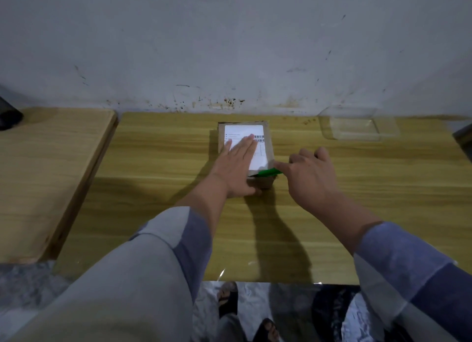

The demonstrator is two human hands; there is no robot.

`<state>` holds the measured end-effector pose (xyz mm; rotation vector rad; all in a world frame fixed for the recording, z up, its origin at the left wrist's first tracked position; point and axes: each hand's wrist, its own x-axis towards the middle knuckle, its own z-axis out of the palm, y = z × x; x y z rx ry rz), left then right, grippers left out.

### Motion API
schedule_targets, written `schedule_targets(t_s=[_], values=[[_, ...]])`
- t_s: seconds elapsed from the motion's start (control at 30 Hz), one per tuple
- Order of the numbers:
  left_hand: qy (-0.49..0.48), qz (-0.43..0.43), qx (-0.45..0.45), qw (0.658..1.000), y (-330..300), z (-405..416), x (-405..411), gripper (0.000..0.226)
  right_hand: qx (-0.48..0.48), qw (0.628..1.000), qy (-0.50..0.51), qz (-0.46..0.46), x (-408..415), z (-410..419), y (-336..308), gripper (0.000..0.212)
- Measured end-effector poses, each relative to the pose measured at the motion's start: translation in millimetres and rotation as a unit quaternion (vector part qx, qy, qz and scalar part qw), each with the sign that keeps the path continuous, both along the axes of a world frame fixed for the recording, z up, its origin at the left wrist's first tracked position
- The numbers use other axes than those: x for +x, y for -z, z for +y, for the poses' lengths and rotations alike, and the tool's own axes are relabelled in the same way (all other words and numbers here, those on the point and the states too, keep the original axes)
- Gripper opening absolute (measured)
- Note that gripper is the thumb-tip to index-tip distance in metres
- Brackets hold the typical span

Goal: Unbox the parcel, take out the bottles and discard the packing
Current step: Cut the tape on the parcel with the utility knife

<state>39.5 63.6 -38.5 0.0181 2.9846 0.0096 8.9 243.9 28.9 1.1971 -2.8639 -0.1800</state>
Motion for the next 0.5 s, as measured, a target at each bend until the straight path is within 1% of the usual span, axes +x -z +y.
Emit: schedule_targets(t_s=[0.13, 0.23, 0.37, 0.5], values=[[0.005, 0.013, -0.005, 1.000, 11, 4, -2, 0.107, -0.002, 1.000, 0.009, -0.007, -5, 14, 3, 0.052], [0.009, 0.017, -0.009, 1.000, 12, 2, -1, 0.108, -0.001, 0.999, 0.040, 0.000, -12, 24, 4, 0.051], [0.004, 0.015, -0.011, 1.000, 12, 0, -3, 0.109, -0.006, 0.999, 0.032, -0.005, -8, 25, 11, 0.052], [0.005, 0.020, -0.014, 1.000, 12, 0, -3, 0.108, 0.011, 0.998, 0.062, -0.004, -24, 47, 7, 0.049]])
